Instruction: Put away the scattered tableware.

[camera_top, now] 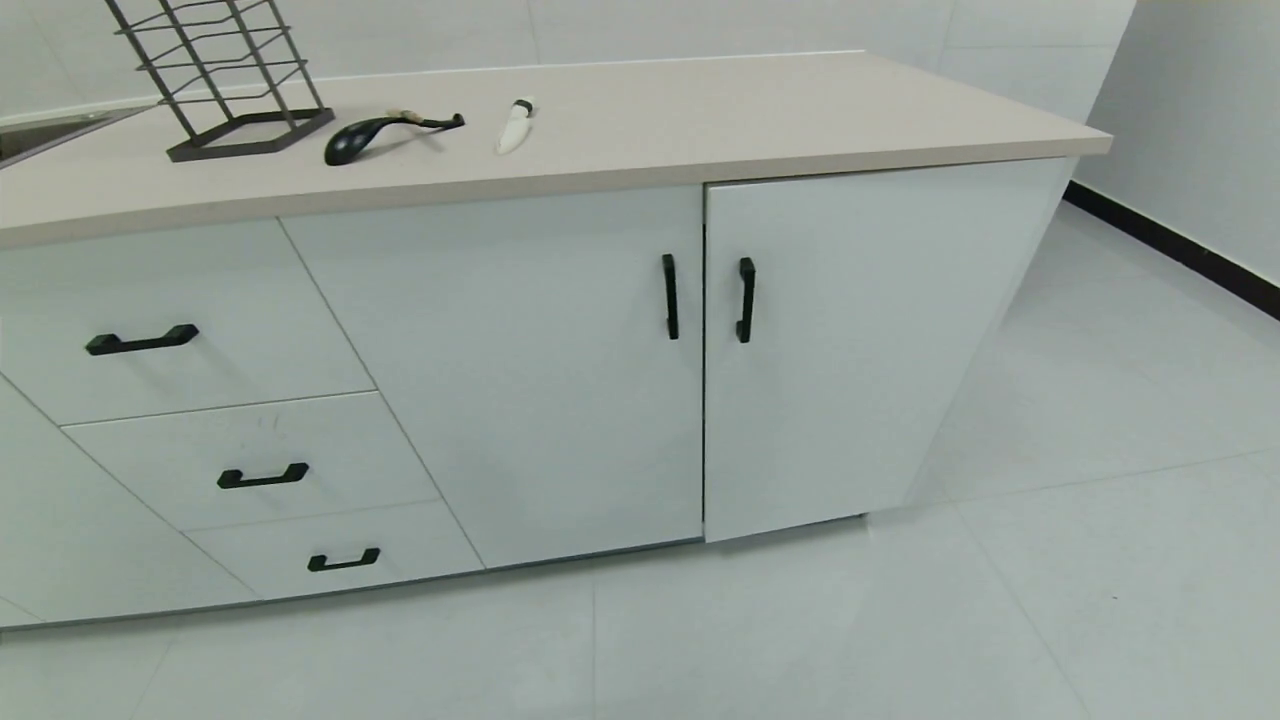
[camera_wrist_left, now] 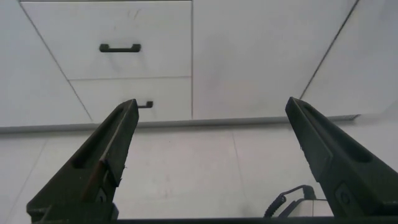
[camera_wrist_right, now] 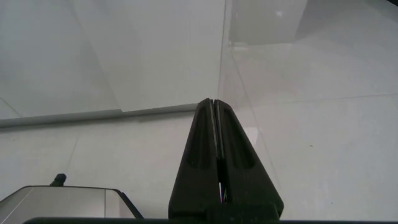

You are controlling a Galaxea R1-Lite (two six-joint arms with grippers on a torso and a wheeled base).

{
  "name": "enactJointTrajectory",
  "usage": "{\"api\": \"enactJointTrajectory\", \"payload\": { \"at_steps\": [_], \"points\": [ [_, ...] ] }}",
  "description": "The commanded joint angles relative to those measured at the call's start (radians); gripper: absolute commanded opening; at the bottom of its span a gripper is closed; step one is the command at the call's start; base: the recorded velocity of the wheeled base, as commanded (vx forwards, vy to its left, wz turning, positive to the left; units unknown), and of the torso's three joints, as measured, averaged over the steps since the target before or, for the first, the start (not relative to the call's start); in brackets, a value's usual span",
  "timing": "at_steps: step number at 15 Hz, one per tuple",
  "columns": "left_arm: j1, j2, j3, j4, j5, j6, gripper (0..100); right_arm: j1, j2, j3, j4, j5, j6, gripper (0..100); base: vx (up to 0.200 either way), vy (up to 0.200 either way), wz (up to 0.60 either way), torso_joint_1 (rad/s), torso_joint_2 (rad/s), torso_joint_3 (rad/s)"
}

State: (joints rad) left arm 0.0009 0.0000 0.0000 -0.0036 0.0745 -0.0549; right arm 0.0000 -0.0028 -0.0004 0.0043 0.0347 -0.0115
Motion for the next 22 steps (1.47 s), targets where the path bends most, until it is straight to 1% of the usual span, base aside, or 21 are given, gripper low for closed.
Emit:
{"api": "enactJointTrajectory", "payload": {
  "at_steps": [1, 3, 5, 11, 15, 17, 22],
  "points": [
    [0.001, 0.0, 0.0, -0.001, 0.001, 0.0, 100, 0.0, 0.003, 0.0, 0.0, 0.001, -0.001, 0, 0.0, 0.2, 0.6, 0.002, 0.01, 0.007],
    [0.001, 0.0, 0.0, -0.001, 0.001, 0.0, 100, 0.0, 0.003, 0.0, 0.0, 0.001, -0.001, 0, 0.0, 0.2, 0.6, 0.0, 0.0, 0.002],
    [0.001, 0.0, 0.0, -0.001, 0.001, 0.0, 100, 0.0, 0.003, 0.0, 0.0, 0.001, 0.001, 0, 0.0, 0.2, 0.0, 0.002, 0.01, 0.005],
    [0.001, 0.0, 0.0, 0.001, 0.001, 0.0, 100, 0.0, 0.003, 0.0, 0.0, -0.001, 0.005, 0, 0.2, 0.2, 0.0, 0.0, 0.0, 0.0],
    [0.001, 0.0, 0.0, -0.001, 0.001, 0.001, 100, 0.0, 0.003, -0.001, 0.0, -0.001, 0.007, 0, 0.2, 0.0, 0.0, 0.002, 0.0, 0.002],
    [0.001, 0.0, 0.0, -0.001, 0.001, 0.006, 100, 0.0, 0.003, -0.001, 0.0, -0.001, 0.007, 0, 0.0, 0.0, 0.0, 0.0, 0.0, 0.0],
    [0.001, 0.0, 0.0, 0.001, 0.001, 0.004, 100, 0.0, 0.003, 0.0, 0.0, -0.001, 0.007, 0, 0.0, 0.0, 0.0, 0.0, 0.0, 0.0]
  ]
}}
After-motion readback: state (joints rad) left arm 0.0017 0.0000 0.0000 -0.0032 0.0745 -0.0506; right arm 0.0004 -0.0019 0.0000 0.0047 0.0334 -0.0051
